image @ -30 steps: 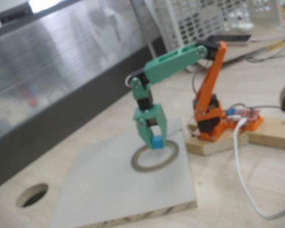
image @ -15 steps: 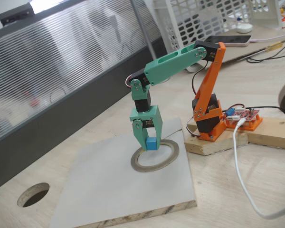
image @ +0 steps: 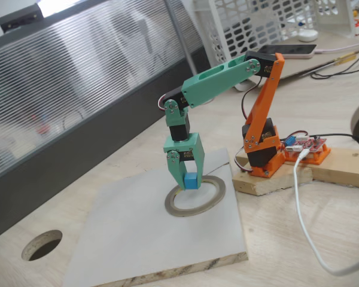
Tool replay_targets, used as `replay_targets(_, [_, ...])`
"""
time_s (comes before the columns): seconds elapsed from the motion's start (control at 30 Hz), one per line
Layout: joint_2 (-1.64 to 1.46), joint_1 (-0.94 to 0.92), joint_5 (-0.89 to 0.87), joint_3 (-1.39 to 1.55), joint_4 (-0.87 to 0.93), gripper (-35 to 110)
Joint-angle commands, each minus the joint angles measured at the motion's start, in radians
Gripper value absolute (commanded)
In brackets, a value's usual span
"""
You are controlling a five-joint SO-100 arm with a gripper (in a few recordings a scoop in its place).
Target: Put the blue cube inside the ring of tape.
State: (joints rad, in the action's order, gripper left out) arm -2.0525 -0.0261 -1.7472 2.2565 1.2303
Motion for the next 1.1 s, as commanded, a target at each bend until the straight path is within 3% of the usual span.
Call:
replay_targets(0.0, [-0.017, -0.009, -0.009, 0.003, 0.006, 11])
replay_targets(0.47, [0.153, -0.008, -0.008, -0.009, -0.005, 11])
replay_targets(1.07, [0.155, 0.000, -0.014, -0.011, -0.006, 11])
